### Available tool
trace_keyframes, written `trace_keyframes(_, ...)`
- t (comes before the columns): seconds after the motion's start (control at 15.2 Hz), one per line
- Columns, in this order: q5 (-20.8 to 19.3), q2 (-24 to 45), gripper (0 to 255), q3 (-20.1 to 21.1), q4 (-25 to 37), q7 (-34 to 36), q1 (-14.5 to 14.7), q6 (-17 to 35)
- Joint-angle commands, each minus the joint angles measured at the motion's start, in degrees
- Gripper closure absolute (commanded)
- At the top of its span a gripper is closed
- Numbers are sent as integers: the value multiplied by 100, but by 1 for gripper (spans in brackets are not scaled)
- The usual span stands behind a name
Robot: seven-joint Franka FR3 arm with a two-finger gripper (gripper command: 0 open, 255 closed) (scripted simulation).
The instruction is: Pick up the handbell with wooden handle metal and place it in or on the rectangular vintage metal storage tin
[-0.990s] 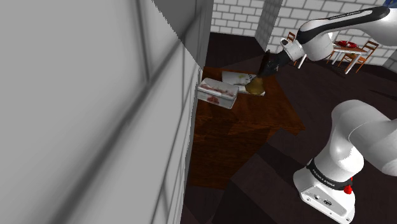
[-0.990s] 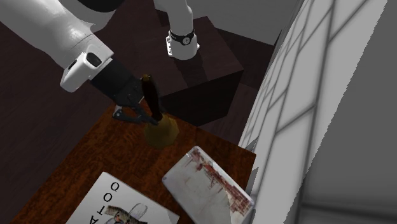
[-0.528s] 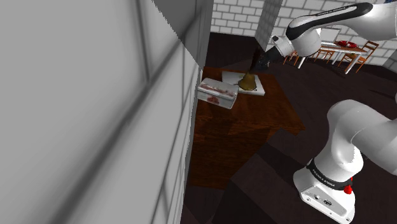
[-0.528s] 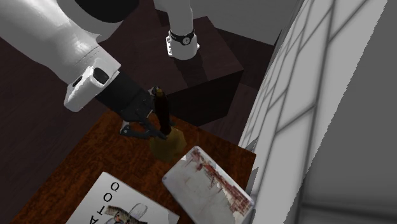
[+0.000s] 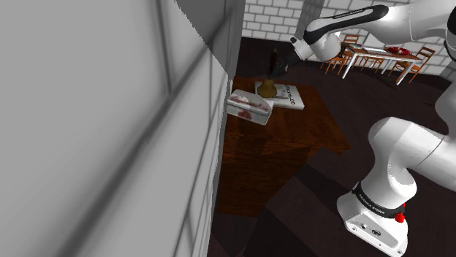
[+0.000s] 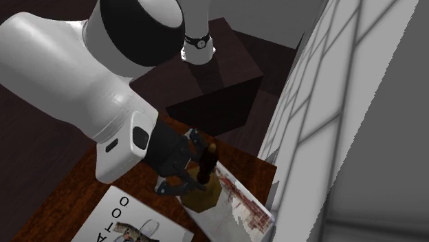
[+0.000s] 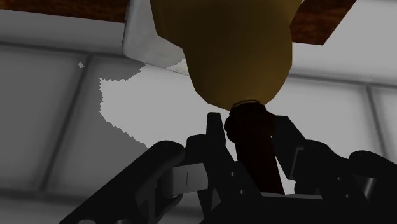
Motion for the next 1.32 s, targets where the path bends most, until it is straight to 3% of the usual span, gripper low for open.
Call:
trace_keyframes(0.0,-193,-178,255,-484,453,275,766,29)
trace_keyframes(0.26,-611,-649,255,-1265,1444,768,2050,-36)
trace_keyframes(1.25,-779,-1094,255,-1566,1259,567,2269,490)
